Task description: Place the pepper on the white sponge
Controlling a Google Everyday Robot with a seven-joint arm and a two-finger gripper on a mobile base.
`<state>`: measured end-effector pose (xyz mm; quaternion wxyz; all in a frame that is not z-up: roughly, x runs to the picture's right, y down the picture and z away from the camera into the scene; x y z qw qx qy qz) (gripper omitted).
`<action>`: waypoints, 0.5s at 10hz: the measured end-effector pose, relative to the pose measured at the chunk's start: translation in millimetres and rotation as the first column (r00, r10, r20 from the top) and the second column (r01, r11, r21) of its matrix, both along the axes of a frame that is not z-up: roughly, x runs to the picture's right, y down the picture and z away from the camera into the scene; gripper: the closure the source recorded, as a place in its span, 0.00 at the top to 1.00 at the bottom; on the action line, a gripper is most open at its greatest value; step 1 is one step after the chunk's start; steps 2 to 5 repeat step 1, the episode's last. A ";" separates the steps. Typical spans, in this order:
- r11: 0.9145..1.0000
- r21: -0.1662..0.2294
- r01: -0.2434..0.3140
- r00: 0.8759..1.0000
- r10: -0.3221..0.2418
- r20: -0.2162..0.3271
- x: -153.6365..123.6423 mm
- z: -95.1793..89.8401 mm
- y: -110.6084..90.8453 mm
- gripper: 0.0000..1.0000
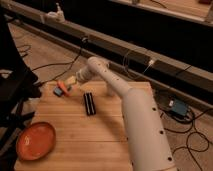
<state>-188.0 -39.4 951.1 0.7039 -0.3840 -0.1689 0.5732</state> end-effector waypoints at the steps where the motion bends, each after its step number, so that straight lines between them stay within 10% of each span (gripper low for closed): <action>1: 1.000 0.001 0.000 1.000 0.000 0.001 -0.8 -0.7 -0.2 0.74; 5: 1.000 0.001 0.000 1.000 0.000 0.001 -0.8 -0.7 -0.2 0.74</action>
